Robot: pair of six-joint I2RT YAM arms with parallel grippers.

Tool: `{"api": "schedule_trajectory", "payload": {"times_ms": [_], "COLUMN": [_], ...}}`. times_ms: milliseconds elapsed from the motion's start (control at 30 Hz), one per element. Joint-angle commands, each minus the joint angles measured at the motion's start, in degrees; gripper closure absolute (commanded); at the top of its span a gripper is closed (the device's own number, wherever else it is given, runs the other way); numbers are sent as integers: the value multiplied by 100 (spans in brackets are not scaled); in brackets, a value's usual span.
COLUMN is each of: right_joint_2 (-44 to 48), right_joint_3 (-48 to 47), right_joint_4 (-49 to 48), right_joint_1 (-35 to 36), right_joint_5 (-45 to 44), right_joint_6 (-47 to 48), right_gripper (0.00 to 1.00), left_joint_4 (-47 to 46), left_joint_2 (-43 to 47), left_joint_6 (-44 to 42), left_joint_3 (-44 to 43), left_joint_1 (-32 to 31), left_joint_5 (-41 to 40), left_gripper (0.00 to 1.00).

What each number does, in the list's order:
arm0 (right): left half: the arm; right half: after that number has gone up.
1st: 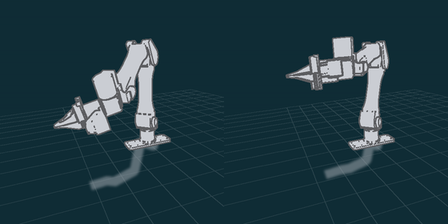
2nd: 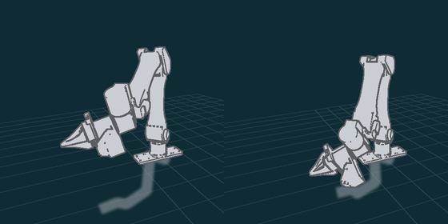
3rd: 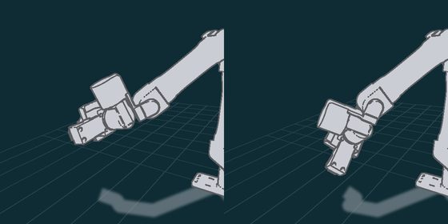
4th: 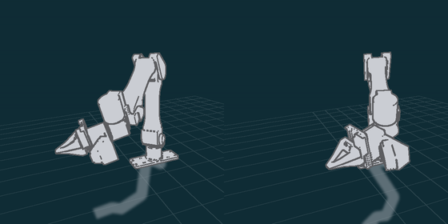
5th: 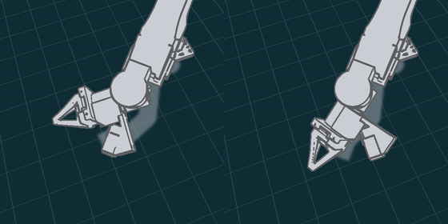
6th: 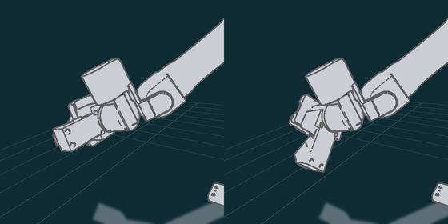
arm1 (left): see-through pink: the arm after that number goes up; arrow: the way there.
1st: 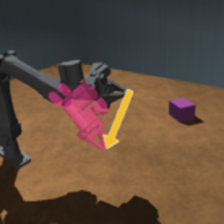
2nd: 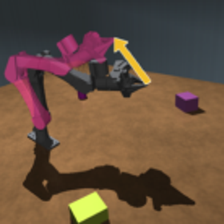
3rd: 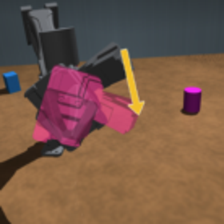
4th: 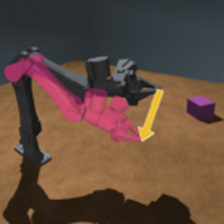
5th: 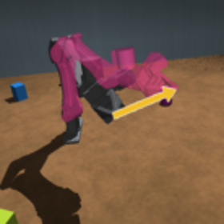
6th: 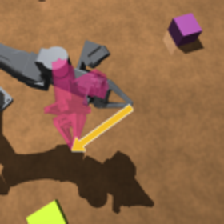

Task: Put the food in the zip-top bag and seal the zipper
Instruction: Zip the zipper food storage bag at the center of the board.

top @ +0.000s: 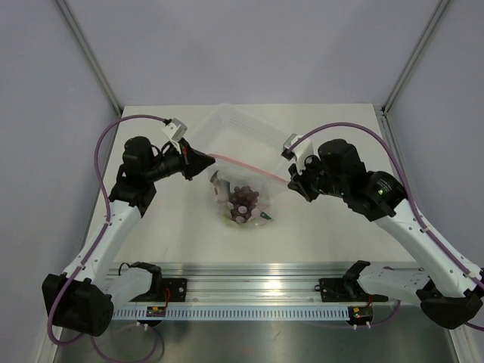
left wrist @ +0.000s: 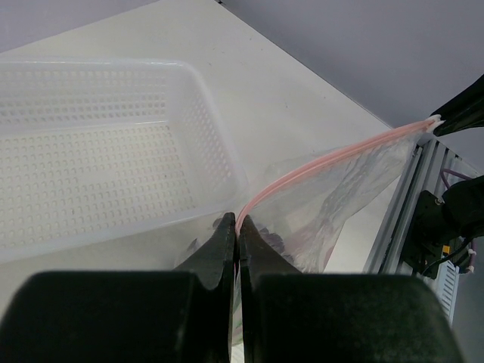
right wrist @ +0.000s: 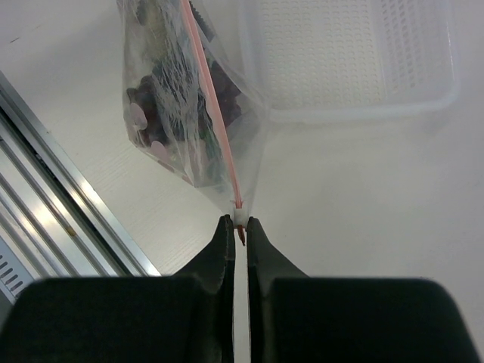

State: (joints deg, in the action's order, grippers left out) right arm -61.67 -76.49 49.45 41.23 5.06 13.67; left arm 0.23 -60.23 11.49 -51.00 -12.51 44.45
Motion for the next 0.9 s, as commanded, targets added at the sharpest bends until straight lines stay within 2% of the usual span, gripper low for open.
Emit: {"api": "schedule_trajectory", "payload": {"times_ms": [0,267,367,400,433,500,533,700,833,867], "right_joint_2": [173,217,15,-38,-151,-257,-362,-644,-1074,-1171], "right_joint_3": [55,-15,-208,-322,-375,-515,-551,-971,-1473,-1570], "right_joint_4": [258,372,495,521,548,566,557,557,653,688], "right_joint_1": [-80,-89,-89,-89,-89,-89,-89,-89,-89,-80], "right_joint_5": [-286,-286,-164,-120,-32,4,-5,47,512,557], "right_joint_6": [13,-75,-119,-128,-128,-137,-145,-119,-145,-145], "right_gripper": [100,100,87,61,44,21,17,12,9,6], "left_joint_4": [-278,-375,-392,-383,-357,-270,-147,-40,-215,-242], "left_joint_2": [11,-68,-24,11,46,90,125,116,116,108], "left_joint_6": [-112,20,73,73,64,21,-23,-41,55,90], "left_joint_3": [-252,-252,-261,-261,-261,-287,-313,-314,-208,-200], "left_joint_1": [109,118,118,118,118,118,118,117,109,117], "left_joint_5": [-235,-138,-68,-76,-103,-155,-182,-234,-235,-235], "left_gripper": [100,100,100,100,100,100,100,100,100,100]}}
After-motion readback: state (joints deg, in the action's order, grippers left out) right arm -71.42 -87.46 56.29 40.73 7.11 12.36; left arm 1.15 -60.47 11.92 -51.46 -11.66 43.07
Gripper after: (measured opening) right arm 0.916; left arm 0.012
